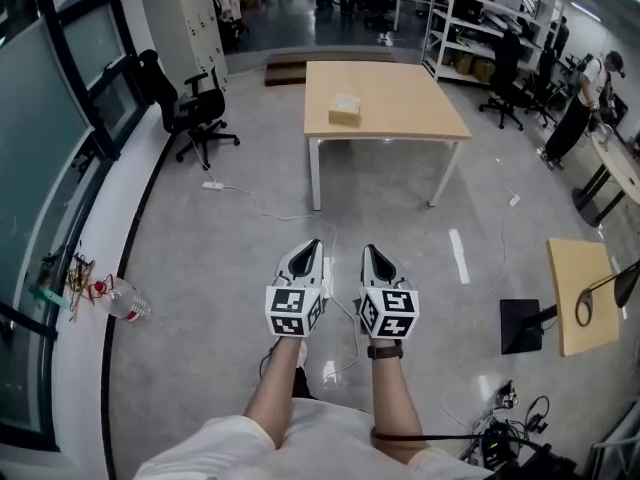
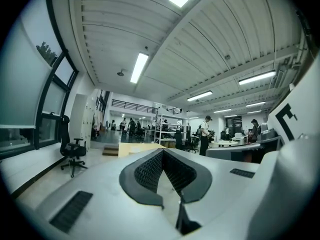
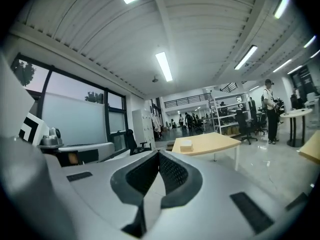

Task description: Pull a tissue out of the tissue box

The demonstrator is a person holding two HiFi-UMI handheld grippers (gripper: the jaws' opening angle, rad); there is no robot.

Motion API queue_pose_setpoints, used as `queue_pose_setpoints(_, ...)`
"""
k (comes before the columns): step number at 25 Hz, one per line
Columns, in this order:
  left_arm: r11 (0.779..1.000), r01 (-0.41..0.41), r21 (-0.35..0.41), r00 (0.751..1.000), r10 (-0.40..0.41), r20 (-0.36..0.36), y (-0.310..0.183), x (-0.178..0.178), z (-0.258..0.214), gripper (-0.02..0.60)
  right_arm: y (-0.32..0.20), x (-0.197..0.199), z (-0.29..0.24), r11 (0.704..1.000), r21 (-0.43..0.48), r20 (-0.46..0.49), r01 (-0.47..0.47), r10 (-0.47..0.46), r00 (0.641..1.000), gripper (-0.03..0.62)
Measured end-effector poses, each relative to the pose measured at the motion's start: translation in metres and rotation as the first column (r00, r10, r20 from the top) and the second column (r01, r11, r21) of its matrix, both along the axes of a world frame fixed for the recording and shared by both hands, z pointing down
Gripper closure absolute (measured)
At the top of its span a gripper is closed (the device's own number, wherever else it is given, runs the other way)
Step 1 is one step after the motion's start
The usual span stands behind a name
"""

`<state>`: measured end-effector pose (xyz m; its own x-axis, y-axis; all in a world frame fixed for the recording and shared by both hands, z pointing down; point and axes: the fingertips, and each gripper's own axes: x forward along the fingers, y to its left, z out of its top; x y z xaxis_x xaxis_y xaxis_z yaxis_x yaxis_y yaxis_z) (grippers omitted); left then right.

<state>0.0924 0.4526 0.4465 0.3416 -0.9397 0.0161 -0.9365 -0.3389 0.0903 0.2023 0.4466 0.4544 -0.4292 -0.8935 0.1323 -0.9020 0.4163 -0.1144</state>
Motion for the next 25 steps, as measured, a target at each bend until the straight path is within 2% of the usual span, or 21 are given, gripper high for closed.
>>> queue_pose_setpoints(5, 0.995, -0.062, 0.073, 0.998, 0.063, -0.02, -0.073, -0.026, -0.026, 0.58, -0.07, -0.032, -0.016, 1.0, 0.023, -0.039, -0.008, 0.009, 0.999, 0.592)
queue_pose_setpoints(8, 0.987, -0.089, 0.131, 0.996, 0.091, -0.007, -0.12, -0.046, -0.049, 0.58, -0.113, -0.063, -0.052, 0.991, 0.128, -0.068, 0.036, -0.028, 0.997, 0.592)
queue_pose_setpoints(11, 0.981, -0.104, 0.164, 0.994, 0.105, 0.004, -0.159, -0.073, -0.062, 0.58, -0.153, -0.093, -0.076, 0.976, 0.215, -0.073, 0.028, -0.012, 0.997, 0.592)
queue_pose_setpoints(15, 0.983, -0.101, 0.155, 0.994, 0.104, -0.013, -0.198, -0.123, -0.055, 0.58, -0.193, -0.142, -0.074, 0.968, 0.25, -0.062, -0.012, 0.028, 0.998, 0.592)
queue_pose_setpoints(18, 0.989, -0.098, 0.115, 0.993, 0.104, -0.053, -0.227, -0.148, -0.037, 0.58, -0.22, -0.171, -0.06, 0.973, 0.231, -0.09, 0.008, 0.014, 0.996, 0.592)
queue_pose_setpoints(25, 0.993, -0.099, 0.061, 0.992, 0.103, -0.074, -0.296, -0.158, -0.007, 0.58, -0.292, -0.185, -0.04, 0.981, 0.194, -0.113, 0.022, 0.0, 0.994, 0.592)
